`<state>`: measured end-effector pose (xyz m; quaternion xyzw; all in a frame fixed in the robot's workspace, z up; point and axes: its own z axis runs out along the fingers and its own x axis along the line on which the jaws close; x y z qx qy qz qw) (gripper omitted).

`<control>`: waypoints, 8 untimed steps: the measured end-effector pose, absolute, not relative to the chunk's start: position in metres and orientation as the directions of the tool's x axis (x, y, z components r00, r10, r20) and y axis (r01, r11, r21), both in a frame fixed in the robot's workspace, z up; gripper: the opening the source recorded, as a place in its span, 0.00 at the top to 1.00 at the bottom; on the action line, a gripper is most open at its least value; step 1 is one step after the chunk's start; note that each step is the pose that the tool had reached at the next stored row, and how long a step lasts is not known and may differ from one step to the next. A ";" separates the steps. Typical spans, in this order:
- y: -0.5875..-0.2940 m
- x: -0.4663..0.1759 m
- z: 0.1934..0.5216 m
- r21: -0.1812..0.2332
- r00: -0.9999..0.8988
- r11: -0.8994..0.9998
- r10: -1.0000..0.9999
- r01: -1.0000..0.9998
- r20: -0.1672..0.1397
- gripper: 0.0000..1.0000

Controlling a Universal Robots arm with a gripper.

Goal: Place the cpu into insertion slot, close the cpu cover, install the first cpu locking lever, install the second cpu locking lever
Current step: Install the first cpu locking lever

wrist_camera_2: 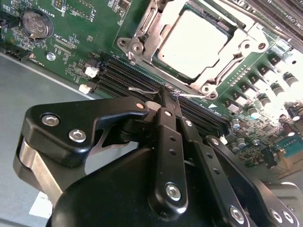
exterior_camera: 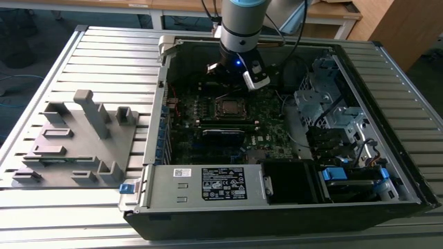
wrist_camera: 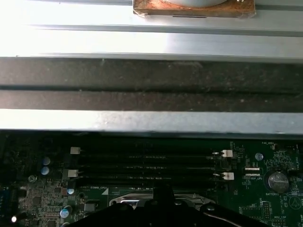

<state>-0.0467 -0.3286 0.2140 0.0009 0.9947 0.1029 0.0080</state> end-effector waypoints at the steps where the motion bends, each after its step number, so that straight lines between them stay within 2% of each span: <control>1: -0.328 -0.046 0.214 0.205 -1.000 0.979 0.003 0.000 -0.016 0.90; 8: -0.328 -0.041 0.212 0.205 -1.000 0.979 0.004 0.000 -0.016 0.90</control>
